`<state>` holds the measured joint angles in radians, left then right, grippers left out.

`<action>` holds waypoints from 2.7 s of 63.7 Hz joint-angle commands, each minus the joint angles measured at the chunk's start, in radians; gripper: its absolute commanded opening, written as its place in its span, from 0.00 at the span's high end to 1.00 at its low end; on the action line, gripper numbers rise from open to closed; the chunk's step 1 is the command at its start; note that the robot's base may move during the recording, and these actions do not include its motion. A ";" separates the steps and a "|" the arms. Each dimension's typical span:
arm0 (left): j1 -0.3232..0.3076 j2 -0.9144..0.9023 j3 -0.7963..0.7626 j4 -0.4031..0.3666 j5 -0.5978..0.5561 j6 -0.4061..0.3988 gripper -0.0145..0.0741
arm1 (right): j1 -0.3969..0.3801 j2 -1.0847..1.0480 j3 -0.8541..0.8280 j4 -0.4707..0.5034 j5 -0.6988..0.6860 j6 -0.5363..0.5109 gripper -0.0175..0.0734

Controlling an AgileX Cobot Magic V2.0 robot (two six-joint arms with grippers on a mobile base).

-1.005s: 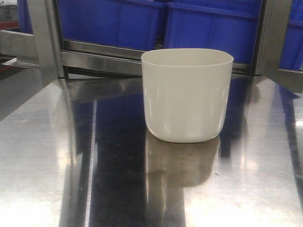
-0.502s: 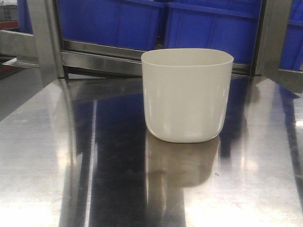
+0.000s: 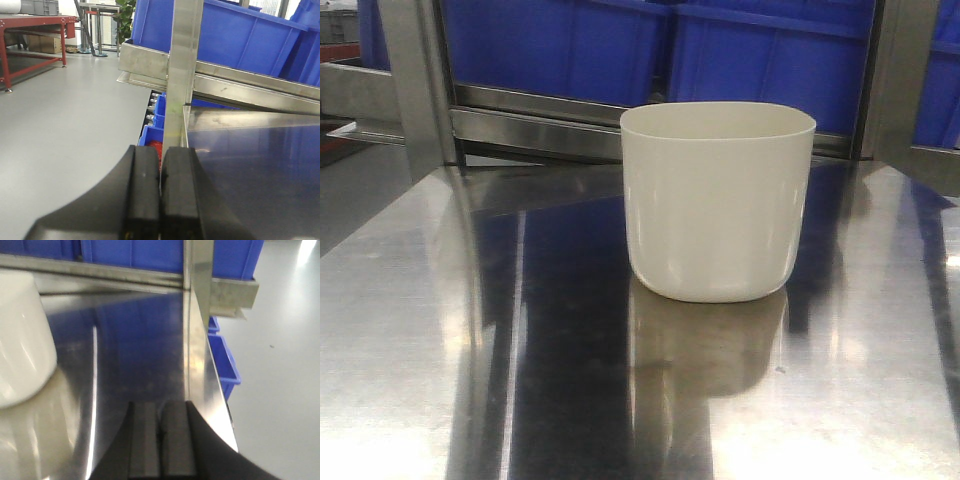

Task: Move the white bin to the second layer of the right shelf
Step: 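Move the right gripper toward the rim of the white bin, then grasp the white bin's rim with the right gripper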

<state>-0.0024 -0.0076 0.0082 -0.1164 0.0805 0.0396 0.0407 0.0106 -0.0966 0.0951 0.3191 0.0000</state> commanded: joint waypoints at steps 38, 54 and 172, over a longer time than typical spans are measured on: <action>-0.008 -0.016 0.028 -0.001 -0.081 -0.005 0.74 | -0.003 0.454 -0.431 0.085 0.047 0.000 0.75; -0.008 -0.016 0.028 -0.001 -0.081 -0.005 0.74 | -0.001 0.764 -0.548 0.078 0.205 0.000 0.75; -0.008 -0.016 0.028 -0.001 -0.081 -0.005 0.74 | 0.366 1.527 -1.269 -0.044 0.514 0.441 0.28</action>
<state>-0.0024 -0.0076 0.0082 -0.1164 0.0805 0.0396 0.4047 1.5725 -1.3364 0.0466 0.8928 0.4416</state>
